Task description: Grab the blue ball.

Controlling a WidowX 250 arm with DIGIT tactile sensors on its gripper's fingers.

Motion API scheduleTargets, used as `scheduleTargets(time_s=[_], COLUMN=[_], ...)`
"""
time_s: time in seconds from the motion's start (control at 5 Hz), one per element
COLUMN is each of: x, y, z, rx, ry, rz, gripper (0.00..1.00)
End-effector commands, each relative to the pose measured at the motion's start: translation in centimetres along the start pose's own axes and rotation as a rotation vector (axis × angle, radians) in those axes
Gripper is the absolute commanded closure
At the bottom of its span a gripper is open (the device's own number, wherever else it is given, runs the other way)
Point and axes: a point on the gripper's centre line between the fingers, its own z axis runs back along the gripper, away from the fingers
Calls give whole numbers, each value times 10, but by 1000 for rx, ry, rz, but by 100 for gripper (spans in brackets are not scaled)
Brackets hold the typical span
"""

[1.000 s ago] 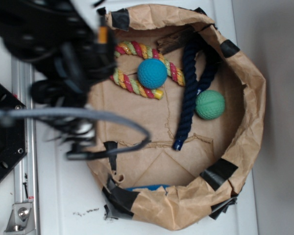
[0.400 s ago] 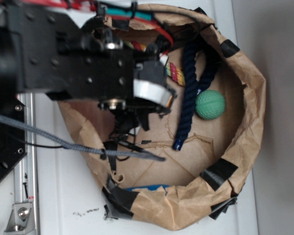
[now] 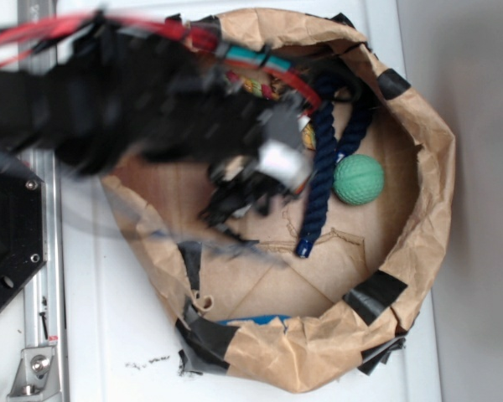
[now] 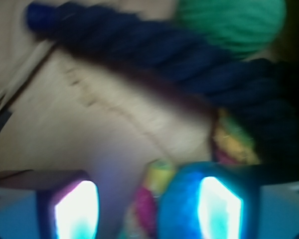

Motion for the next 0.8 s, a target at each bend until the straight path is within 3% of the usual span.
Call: scheduleTargets(time_s=[0.0, 0.2, 0.6], x=[-5, 0, 12], y=[12, 15, 2], z=[39, 77, 104], rx=[-51, -61, -87], ry=[-10, -53, -88], rz=[113, 184, 201], gripper=[100, 100, 100])
